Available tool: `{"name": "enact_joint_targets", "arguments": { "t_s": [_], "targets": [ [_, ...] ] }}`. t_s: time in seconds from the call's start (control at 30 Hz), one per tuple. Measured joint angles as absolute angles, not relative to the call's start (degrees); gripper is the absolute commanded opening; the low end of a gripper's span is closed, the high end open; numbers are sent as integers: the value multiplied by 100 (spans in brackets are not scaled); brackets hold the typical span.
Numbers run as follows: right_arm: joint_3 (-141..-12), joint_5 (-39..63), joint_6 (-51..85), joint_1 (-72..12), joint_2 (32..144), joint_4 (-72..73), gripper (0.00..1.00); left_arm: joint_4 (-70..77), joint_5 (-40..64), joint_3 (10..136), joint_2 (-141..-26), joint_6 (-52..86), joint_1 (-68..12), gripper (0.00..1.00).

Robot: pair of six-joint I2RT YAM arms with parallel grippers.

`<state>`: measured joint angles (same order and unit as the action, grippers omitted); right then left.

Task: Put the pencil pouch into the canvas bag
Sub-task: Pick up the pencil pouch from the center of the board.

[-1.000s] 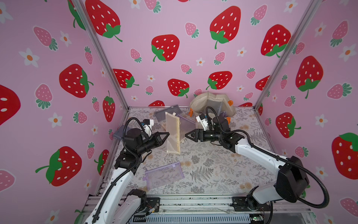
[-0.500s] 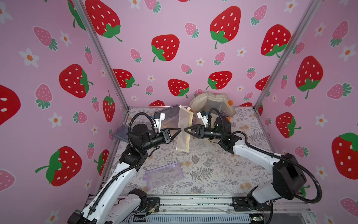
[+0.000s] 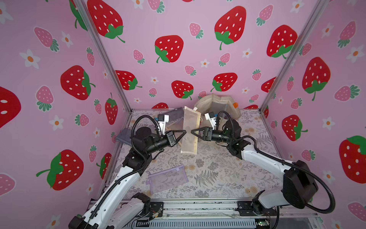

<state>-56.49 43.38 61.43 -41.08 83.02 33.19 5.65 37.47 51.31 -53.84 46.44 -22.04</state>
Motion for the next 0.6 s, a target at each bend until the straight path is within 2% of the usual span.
{"name": "enact_joint_targets", "arguments": {
  "t_s": [0.13,0.37,0.53,0.6],
  "targets": [
    [-5516,4329,6149,-4093,8224,3610,71,714,3752,5131,-5356,4777,-2204,0],
    [-5463,4335,6123,-4084,8047,3885,60,753,3750,5131,-5258,4829,-2204,0],
    [-5463,4340,6003,-4080,7802,3979,53,762,3745,5131,-5216,4831,-2209,0],
    [-5463,4340,5981,-4073,7741,3997,45,760,3728,5131,-5216,4831,-2213,0]
  ]
}}
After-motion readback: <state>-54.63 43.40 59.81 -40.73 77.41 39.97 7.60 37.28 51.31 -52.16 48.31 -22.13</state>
